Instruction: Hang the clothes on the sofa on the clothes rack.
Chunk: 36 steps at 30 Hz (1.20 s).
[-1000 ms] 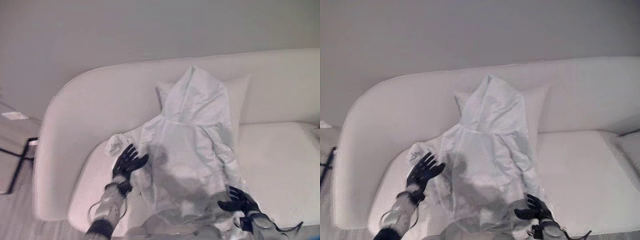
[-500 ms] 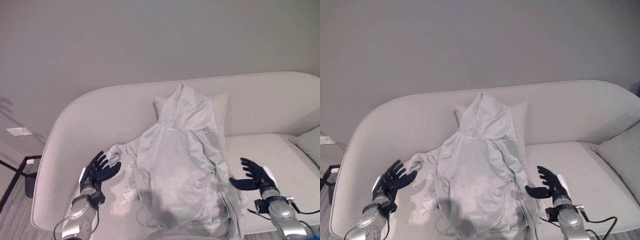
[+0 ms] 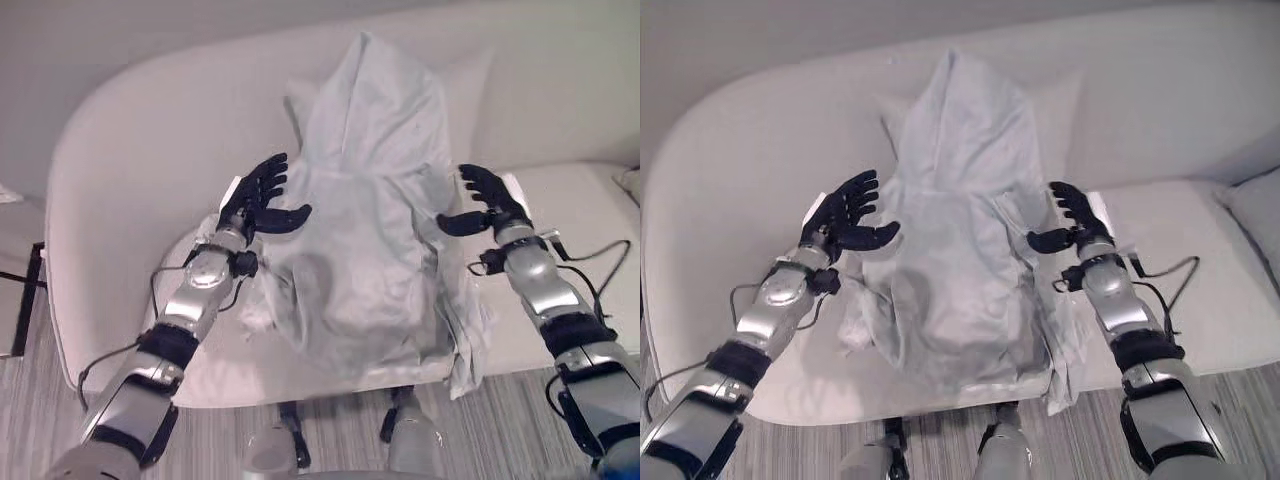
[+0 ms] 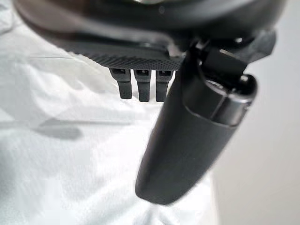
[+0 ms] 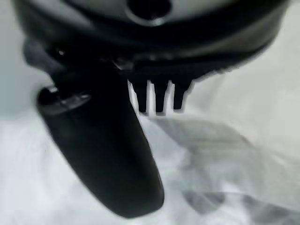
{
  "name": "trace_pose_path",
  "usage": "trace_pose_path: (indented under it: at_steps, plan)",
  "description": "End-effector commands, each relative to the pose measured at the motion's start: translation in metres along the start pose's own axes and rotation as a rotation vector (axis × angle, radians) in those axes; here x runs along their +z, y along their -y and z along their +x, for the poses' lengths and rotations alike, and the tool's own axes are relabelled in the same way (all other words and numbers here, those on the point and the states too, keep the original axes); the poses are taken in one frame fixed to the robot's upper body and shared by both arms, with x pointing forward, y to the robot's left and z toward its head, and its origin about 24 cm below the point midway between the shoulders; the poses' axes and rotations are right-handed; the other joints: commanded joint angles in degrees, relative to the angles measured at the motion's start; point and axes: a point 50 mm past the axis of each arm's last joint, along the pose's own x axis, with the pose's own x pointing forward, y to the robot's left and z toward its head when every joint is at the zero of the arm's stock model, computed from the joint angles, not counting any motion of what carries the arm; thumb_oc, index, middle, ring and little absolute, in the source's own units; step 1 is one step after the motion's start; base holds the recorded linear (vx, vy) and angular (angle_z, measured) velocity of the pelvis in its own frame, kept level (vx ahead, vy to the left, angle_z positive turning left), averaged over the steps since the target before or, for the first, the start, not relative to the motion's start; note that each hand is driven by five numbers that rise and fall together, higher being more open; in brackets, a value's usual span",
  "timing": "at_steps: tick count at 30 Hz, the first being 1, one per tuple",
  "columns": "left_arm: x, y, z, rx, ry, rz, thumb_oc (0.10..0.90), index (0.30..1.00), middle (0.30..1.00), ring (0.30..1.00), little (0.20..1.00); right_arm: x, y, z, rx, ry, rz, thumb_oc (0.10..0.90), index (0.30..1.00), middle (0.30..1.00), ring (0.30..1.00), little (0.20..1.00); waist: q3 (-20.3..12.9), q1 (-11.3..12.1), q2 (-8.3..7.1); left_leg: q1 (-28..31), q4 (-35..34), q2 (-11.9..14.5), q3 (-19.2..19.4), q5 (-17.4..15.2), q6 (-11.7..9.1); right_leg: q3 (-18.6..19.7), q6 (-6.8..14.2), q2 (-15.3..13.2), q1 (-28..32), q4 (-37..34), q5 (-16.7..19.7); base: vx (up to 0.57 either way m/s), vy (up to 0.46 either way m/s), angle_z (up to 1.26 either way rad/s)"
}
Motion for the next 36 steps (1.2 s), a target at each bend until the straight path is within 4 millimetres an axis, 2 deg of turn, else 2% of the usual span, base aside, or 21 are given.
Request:
trace_pose_path:
  at_steps: [1, 2, 4, 7, 9, 10, 11, 16, 18, 19, 20, 21, 22, 25, 26, 27, 28, 31, 32, 34, 36]
  plan:
    - [0.064, -0.046, 0.016, 0.177, 0.224, 0.127, 0.800, 0.900, 0.900, 0.900, 0.900, 0.054, 0.033, 0.017, -0.150, 0.175, 0.054, 0.800, 0.900, 0.900, 0.900, 0.900, 1.3, 1.4, -3.43, -5.1, 3.1, 1.5, -3.8, 0.3, -0.8, 0.0, 5.9, -3.7, 5.2, 0.2, -2.6, -0.16, 0.014, -0.04]
    - [0.084, -0.052, 0.025, 0.217, 0.263, 0.129, 0.800, 0.900, 0.900, 0.900, 0.900, 0.069, 0.035, 0.023, -0.170, 0.203, 0.058, 0.800, 0.900, 0.900, 0.900, 0.900, 2.4, 1.3, -3.67, -8.6, 5.3, 1.4, -4.7, -0.1, -0.8, 0.1, 5.8, -3.8, 3.1, 0.2, -1.9, -0.17, 0.009, -0.02]
    - [0.105, -0.064, 0.031, 0.268, 0.296, 0.190, 0.800, 0.900, 0.900, 0.900, 0.900, 0.087, 0.045, 0.029, -0.217, 0.227, 0.013, 0.800, 0.900, 0.900, 0.900, 0.900, 3.4, 1.0, -3.65, -12.2, 7.0, 1.2, -5.8, -1.2, -1.5, 0.5, 6.8, -3.9, 1.0, 0.2, -1.5, -0.07, 0.031, 0.03]
    - [0.129, -0.073, 0.037, 0.322, 0.327, 0.245, 0.800, 0.900, 0.900, 0.900, 0.900, 0.097, 0.066, 0.032, -0.320, 0.210, -0.082, 0.800, 0.900, 0.900, 0.900, 0.900, 4.1, 0.2, -3.73, -16.3, 7.2, 0.6, -6.5, -0.6, -1.6, 0.3, 7.3, -4.4, -2.1, 0.2, -0.5, -0.05, 0.057, 0.21]
    - [0.137, -0.074, 0.038, 0.334, 0.339, 0.267, 0.800, 0.900, 0.900, 0.900, 0.900, 0.098, 0.071, 0.033, -0.344, 0.200, -0.125, 0.800, 0.900, 0.900, 0.900, 0.900, 4.4, -0.2, -3.79, -17.5, 7.1, 0.4, -6.8, -0.5, -1.6, 0.4, 7.4, -4.4, -3.2, 0.2, -0.1, -0.03, 0.059, -0.04]
    - [0.141, -0.075, 0.040, 0.338, 0.340, 0.287, 0.800, 0.900, 0.900, 0.900, 0.900, 0.100, 0.071, 0.033, -0.349, 0.197, -0.133, 0.515, 0.472, 0.472, 0.472, 0.472, 4.6, -0.5, -3.91, -18.3, 7.3, 0.4, -6.9, -0.5, -1.7, 0.4, 7.5, -4.4, -3.9, 0.2, 0.1, -0.03, 0.032, -0.01]
    - [0.145, -0.077, 0.040, 0.349, 0.342, 0.300, 0.800, 0.900, 0.900, 0.900, 0.900, 0.102, 0.070, 0.033, -0.350, 0.206, -0.129, 0.400, 0.300, 0.300, 0.300, 0.300, 5.0, -0.7, -4.05, -18.9, 7.5, 0.3, -7.0, -0.5, -1.6, 0.4, 7.5, -4.4, -4.4, 0.2, 0.3, -0.03, 0.028, 0.04]
    - [0.155, -0.087, 0.039, 0.373, 0.338, 0.389, 0.800, 0.900, 0.900, 0.900, 0.900, 0.104, 0.051, 0.023, -0.322, 0.291, 0.000, 0.400, 0.300, 0.300, 0.300, 0.300, 5.4, -2.0, -5.22, -20.7, 7.6, 0.4, -7.3, -0.5, -1.5, 1.0, 7.5, -4.1, -6.4, 0.2, 1.1, 0.00, 0.019, 0.06]
    - [0.156, -0.090, 0.038, 0.377, 0.337, 0.401, 0.502, 0.453, 0.453, 0.453, 0.453, 0.099, 0.047, 0.017, -0.317, 0.310, 0.031, 0.400, 0.300, 0.300, 0.300, 0.300, 5.3, -2.7, -5.60, -21.1, 8.2, 0.5, -7.4, -0.9, -1.4, 1.3, 7.5, -3.9, -6.8, 0.2, 1.2, 0.00, 0.000, 0.00]
    - [0.156, -0.090, 0.037, 0.388, 0.342, 0.410, 0.400, 0.300, 0.300, 0.300, 0.300, 0.094, 0.038, 0.008, -0.305, 0.344, 0.079, 0.400, 0.300, 0.300, 0.300, 0.300, 5.1, -3.1, -6.17, -21.4, 9.5, 0.5, -7.5, -1.5, -1.2, 1.8, 7.4, -3.7, -6.9, 0.2, 1.0, -0.05, -0.006, -0.02]
    - [0.155, -0.090, 0.038, 0.386, 0.342, 0.410, 0.400, 0.300, 0.300, 0.300, 0.300, 0.093, 0.037, 0.008, -0.306, 0.342, 0.079, 0.400, 0.300, 0.300, 0.300, 0.300, 5.3, -3.2, -6.45, -22.0, 9.9, 0.2, -6.9, -0.5, -0.7, 1.3, 6.8, -4.1, -7.3, 0.2, 1.8, 0.03, -0.006, -0.07]
    - [0.156, -0.089, 0.036, 0.393, 0.355, 0.409, 0.400, 0.300, 0.300, 0.300, 0.300, 0.090, 0.036, 0.001, -0.306, 0.366, 0.096, 0.400, 0.300, 0.300, 0.300, 0.300, 4.7, -3.2, -6.25, -21.3, 10.2, 0.7, -7.4, -2.0, -1.2, 2.0, 7.3, -3.7, -6.8, 0.2, 0.6, -0.04, -0.016, -0.09]
    - [0.159, -0.088, 0.032, 0.409, 0.401, 0.383, 0.400, 0.300, 0.300, 0.300, 0.300, 0.083, 0.035, -0.008, -0.315, 0.381, 0.081, 0.400, 0.300, 0.300, 0.300, 0.300, 4.5, -3.4, -6.41, -21.4, 11.0, 0.5, -6.9, -1.4, -0.6, 1.5, 6.6, -4.1, -6.6, 0.2, 0.8, 0.04, -0.024, -0.10]
    - [0.162, -0.083, 0.027, 0.409, 0.453, 0.359, 0.400, 0.300, 0.300, 0.300, 0.300, 0.079, 0.036, -0.017, -0.321, 0.403, 0.069, 0.400, 0.300, 0.300, 0.300, 0.300, 3.9, -3.3, -6.13, -20.2, 11.1, 0.6, -7.1, -1.8, -0.6, 1.3, 6.5, -4.2, -5.3, 0.2, 0.3, 0.02, -0.023, -0.06]
    - [0.166, -0.083, 0.018, 0.414, 0.505, 0.363, 0.400, 0.300, 0.300, 0.300, 0.300, 0.074, 0.039, -0.024, -0.341, 0.413, 0.071, 0.400, 0.300, 0.300, 0.300, 0.300, 2.5, -2.9, -5.72, -17.9, 10.8, 1.0, -7.2, -2.2, -0.7, 0.9, 6.4, -4.2, -2.9, 0.2, -0.7, 0.05, -0.017, -0.06]
    - [0.164, -0.082, 0.018, 0.414, 0.502, 0.363, 0.400, 0.300, 0.300, 0.300, 0.300, 0.074, 0.039, -0.024, -0.339, 0.411, 0.070, 0.400, 0.300, 0.300, 0.300, 0.300, 2.6, -2.9, -5.68, -17.7, 10.7, 1.0, -7.2, -2.2, -0.7, 0.9, 6.4, -4.2, -2.7, 0.2, -0.8, 0.15, -0.027, -0.14]
    - [0.161, -0.086, 0.005, 0.434, 0.536, 0.358, 0.400, 0.300, 0.300, 0.300, 0.300, 0.072, 0.042, -0.035, -0.347, 0.435, 0.070, 0.400, 0.300, 0.300, 0.300, 0.300, 0.3, -2.2, -5.20, -13.5, 9.2, 1.4, -7.2, -2.6, -0.8, 0.1, 6.4, -4.6, 1.0, 0.2, -1.9, 0.12, -0.001, -0.14]
    - [0.160, -0.092, -0.006, 0.461, 0.562, 0.343, 0.400, 0.300, 0.300, 0.300, 0.300, 0.069, 0.044, -0.041, -0.341, 0.444, 0.055, 0.400, 0.300, 0.300, 0.300, 0.300, -1.0, -1.6, -4.83, -10.1, 7.3, 1.1, -7.3, -2.3, -0.8, -0.7, 6.5, -4.9, 3.9, 0.2, -2.8, 0.12, 0.039, 0.04]
    - [0.162, -0.100, -0.026, 0.501, 0.614, 0.372, 0.400, 0.300, 0.300, 0.300, 0.300, 0.071, 0.050, -0.053, -0.335, 0.486, 0.045, 0.400, 0.300, 0.300, 0.300, 0.300, -4.2, -0.7, -4.33, -5.1, 3.7, -0.2, -7.4, -2.0, -0.2, -2.1, 6.8, -5.9, 8.1, 0.2, -3.6, 0.16, 0.136, 0.22]
    - [0.167, -0.108, -0.047, 0.554, 0.675, 0.440, 0.400, 0.300, 0.300, 0.300, 0.300, 0.074, 0.062, -0.065, -0.340, 0.533, -0.001, 0.400, 0.300, 0.300, 0.300, 0.300, -7.9, 0.5, -3.55, -0.3, 1.3, -2.5, -7.9, -2.9, 0.8, -3.9, 7.5, -7.0, 12.6, 0.2, -3.4, 0.22, 0.232, 0.24]
    - [0.172, -0.107, -0.054, 0.584, 0.706, 0.473, 0.400, 0.300, 0.300, 0.300, 0.300, 0.069, 0.070, -0.068, -0.343, 0.522, -0.078, 0.400, 0.300, 0.300, 0.300, 0.300, -10.2, 1.1, -3.32, 1.7, 1.1, -4.1, -8.5, -4.1, 1.6, -5.2, 8.1, -8.1, 14.8, 0.2, -1.8, 0.09, 0.210, 0.46]
